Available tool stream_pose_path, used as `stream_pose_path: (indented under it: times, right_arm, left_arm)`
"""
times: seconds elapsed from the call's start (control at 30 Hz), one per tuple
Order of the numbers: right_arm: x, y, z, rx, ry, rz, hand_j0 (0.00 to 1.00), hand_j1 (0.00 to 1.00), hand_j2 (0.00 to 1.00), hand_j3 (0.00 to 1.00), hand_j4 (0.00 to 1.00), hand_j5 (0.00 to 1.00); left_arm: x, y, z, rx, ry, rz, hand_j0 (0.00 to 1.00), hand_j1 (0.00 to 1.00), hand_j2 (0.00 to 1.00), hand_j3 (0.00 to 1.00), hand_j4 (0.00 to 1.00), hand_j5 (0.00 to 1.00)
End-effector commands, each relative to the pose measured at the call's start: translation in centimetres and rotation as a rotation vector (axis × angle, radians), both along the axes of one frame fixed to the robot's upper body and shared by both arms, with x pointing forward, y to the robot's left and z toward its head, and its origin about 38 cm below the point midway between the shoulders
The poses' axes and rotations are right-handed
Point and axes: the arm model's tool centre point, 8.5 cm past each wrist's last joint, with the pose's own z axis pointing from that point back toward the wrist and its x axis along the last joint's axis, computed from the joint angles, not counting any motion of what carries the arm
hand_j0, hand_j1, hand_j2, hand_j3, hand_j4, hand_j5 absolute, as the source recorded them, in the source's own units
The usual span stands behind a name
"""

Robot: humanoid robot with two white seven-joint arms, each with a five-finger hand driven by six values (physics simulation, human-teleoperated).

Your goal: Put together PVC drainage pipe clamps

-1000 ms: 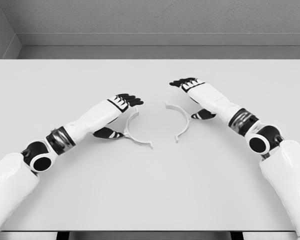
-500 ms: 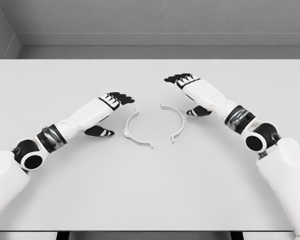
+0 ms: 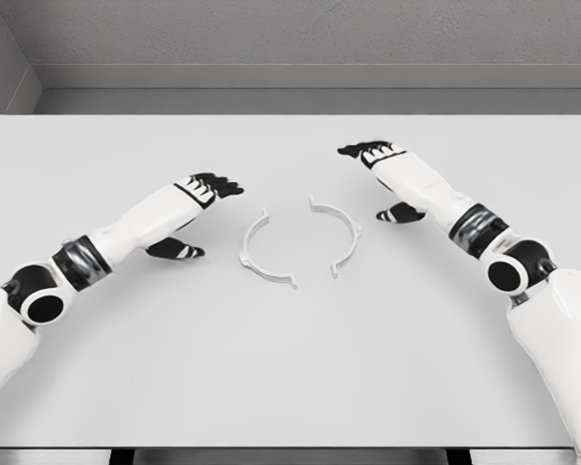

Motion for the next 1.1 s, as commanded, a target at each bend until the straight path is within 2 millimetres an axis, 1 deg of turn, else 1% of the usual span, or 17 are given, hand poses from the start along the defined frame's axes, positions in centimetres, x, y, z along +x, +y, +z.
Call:
stream_pose_path:
  times: [0.0, 0.17, 0.23, 0.4, 0.43, 0.63, 0.7, 1.07]
  right_arm:
    - [-0.1, 0.3, -0.6, 0.000, 0.017, 0.006, 1.00, 1.00, 1.00, 1.00, 1.00, 1.00]
    - [0.0, 0.4, -1.0, 0.000, 0.029, 0.005, 1.00, 1.00, 1.00, 1.00, 1.00, 1.00]
    - [-0.1, 0.7, -1.3, -0.006, 0.037, 0.014, 1.00, 1.00, 1.00, 1.00, 1.00, 1.00]
    - [-0.2, 1.2, -1.4, -0.006, 0.038, 0.025, 1.00, 1.00, 1.00, 1.00, 1.00, 1.00]
    - [-0.3, 1.7, -1.5, -0.004, 0.040, 0.035, 1.00, 1.00, 1.00, 1.00, 1.00, 1.00]
    - [-0.3, 2.4, -1.7, -0.001, 0.045, 0.046, 1.00, 1.00, 1.00, 1.00, 1.00, 1.00]
    - [-0.4, 3.1, -1.8, 0.007, 0.048, 0.057, 1.00, 1.00, 1.00, 1.00, 1.00, 1.00]
    - [-0.6, 4.7, -1.8, 0.013, 0.048, 0.074, 1.00, 1.00, 1.00, 1.00, 1.00, 1.00]
  left_arm:
    - [0.0, 0.5, 0.1, 0.004, 0.000, 0.006, 1.00, 1.00, 1.00, 1.00, 1.00, 1.00]
    - [0.0, 0.6, 0.2, 0.004, 0.000, 0.007, 1.00, 1.00, 1.00, 1.00, 1.00, 1.00]
    - [0.0, 0.5, 0.1, 0.004, 0.000, 0.006, 1.00, 1.00, 1.00, 1.00, 1.00, 1.00]
    - [0.1, 0.6, 0.2, 0.004, -0.002, 0.007, 1.00, 1.00, 1.00, 1.00, 1.00, 1.00]
    - [0.1, 0.6, 0.2, 0.006, -0.002, 0.007, 1.00, 1.00, 1.00, 1.00, 1.00, 1.00]
    - [0.2, 0.7, 0.1, 0.007, 0.001, 0.011, 1.00, 1.00, 1.00, 1.00, 1.00, 1.00]
    - [0.2, 0.7, 0.1, 0.007, 0.001, 0.011, 1.00, 1.00, 1.00, 1.00, 1.00, 1.00]
    - [0.2, 0.7, 0.1, 0.007, 0.002, 0.012, 1.00, 1.00, 1.00, 1.00, 1.00, 1.00]
